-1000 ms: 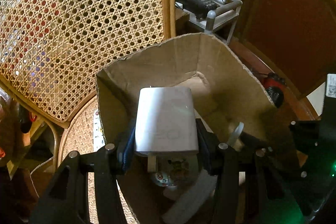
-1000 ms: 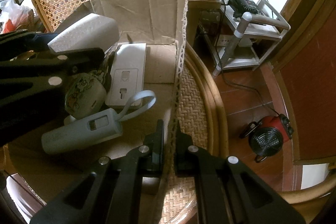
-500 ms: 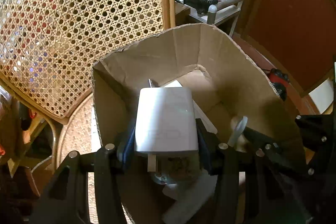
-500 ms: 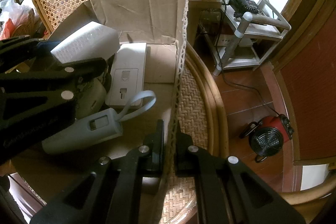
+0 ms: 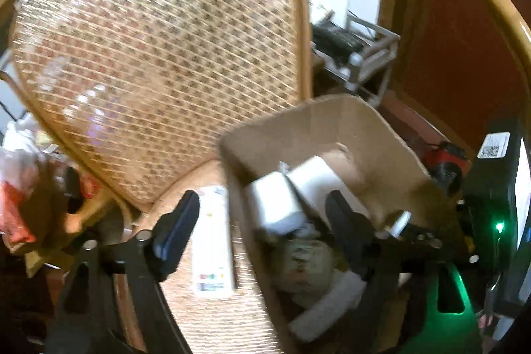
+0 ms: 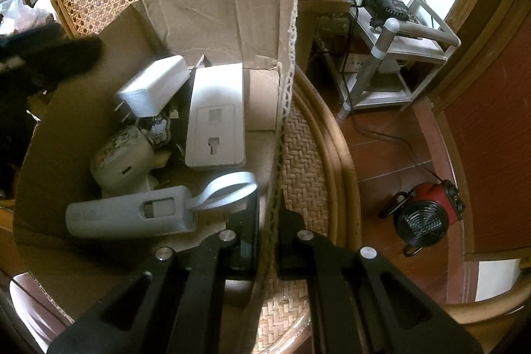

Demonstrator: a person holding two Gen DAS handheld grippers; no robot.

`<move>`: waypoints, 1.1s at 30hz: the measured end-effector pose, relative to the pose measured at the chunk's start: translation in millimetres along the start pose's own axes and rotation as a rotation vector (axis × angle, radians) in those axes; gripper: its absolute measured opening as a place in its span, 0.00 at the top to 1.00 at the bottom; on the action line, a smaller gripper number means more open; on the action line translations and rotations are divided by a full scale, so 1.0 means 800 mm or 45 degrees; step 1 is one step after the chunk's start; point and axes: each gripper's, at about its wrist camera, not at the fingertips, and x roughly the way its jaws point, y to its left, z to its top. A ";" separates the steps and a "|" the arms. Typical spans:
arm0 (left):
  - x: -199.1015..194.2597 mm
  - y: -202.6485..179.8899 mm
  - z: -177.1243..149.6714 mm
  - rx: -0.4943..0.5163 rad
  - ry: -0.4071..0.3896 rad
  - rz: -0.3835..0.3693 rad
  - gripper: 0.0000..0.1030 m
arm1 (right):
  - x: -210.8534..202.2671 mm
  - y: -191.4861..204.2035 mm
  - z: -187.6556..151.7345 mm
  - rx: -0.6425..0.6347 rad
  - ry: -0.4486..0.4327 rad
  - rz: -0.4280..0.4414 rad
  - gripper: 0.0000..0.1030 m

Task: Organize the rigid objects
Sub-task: 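Carry the charger into the cardboard box and open the left gripper, then move the open left gripper down to the white TV remote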

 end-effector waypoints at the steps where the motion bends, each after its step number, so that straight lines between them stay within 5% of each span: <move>1: -0.004 0.005 0.000 0.003 -0.016 0.030 0.19 | 0.000 -0.001 0.000 -0.001 0.000 0.000 0.92; 4: -0.011 0.035 -0.008 -0.031 -0.066 0.129 0.06 | 0.000 -0.001 -0.002 -0.001 0.000 0.001 0.92; 13: 0.010 0.097 -0.058 -0.184 -0.071 0.145 0.03 | 0.000 -0.001 -0.003 -0.006 -0.001 -0.001 0.92; 22: 0.074 0.149 -0.107 -0.413 -0.024 -0.148 0.04 | -0.001 0.001 0.000 -0.020 -0.008 -0.017 0.92; 26: 0.100 0.155 -0.118 -0.452 0.036 -0.185 0.04 | -0.004 0.003 -0.002 -0.024 -0.024 -0.022 0.92; 33: 0.131 0.133 -0.125 -0.314 0.126 -0.164 0.04 | -0.006 0.006 -0.003 -0.032 -0.025 -0.032 0.92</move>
